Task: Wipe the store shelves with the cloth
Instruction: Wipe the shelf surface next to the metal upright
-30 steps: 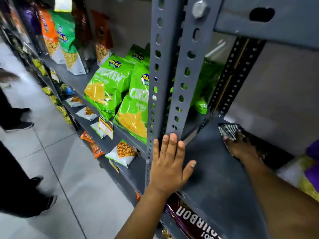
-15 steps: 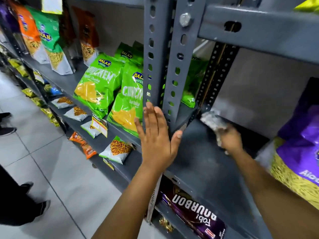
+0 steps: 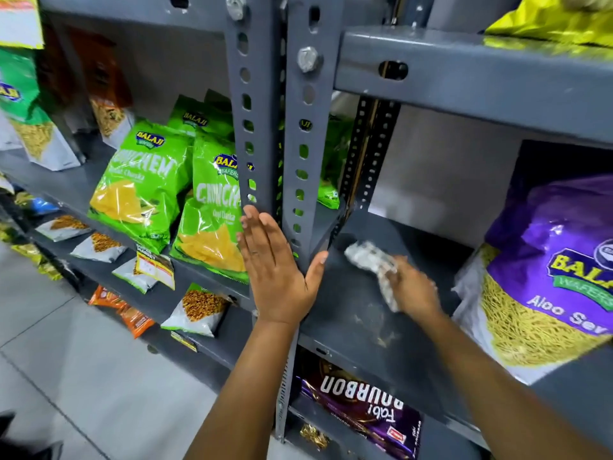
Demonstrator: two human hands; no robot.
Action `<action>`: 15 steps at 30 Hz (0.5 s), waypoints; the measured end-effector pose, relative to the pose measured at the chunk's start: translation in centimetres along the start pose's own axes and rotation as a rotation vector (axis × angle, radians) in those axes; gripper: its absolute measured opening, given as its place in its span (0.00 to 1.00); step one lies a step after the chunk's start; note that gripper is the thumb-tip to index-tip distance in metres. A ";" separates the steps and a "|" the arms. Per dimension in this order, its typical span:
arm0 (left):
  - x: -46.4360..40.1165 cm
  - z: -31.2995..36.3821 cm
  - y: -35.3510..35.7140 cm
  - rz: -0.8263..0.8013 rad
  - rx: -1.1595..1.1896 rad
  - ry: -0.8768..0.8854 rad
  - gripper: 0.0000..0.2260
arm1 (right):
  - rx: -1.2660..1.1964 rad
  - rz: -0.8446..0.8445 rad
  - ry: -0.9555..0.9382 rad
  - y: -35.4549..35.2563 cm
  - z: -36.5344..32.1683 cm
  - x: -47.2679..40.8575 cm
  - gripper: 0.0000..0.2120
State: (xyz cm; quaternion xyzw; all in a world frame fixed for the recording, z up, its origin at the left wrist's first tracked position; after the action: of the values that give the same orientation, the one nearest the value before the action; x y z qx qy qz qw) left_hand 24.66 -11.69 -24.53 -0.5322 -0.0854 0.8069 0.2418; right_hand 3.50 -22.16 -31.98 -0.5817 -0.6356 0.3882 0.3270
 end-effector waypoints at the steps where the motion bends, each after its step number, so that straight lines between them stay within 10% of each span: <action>1: 0.0 0.0 0.0 -0.003 -0.004 -0.004 0.37 | 0.059 0.055 0.068 -0.8 1.3 -0.8 0.18; 7: 0.2 -0.2 0.2 -0.001 -0.005 0.002 0.37 | 0.027 -0.141 -0.122 4.0 -2.4 2.6 0.19; 10: 0.0 -0.1 0.2 -0.002 -0.005 0.013 0.36 | -0.118 0.033 -0.011 1.0 -0.6 -1.2 0.18; 15: 0.2 -0.1 0.4 0.003 -0.008 0.018 0.36 | 0.189 -0.093 -0.147 2.8 -0.9 -5.0 0.22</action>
State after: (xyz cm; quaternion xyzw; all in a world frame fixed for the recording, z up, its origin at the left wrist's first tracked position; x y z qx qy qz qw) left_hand 24.57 -11.92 -24.94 -0.5406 -0.0855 0.8020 0.2392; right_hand 6.17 -26.98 -33.85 -0.4884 -0.6448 0.4721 0.3505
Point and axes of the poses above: each hand's wrist, its own x-axis away from the middle knuckle, its own y-axis out of the palm, z = x × y, the point moved 7 cm from there along -x, towards the middle knuckle
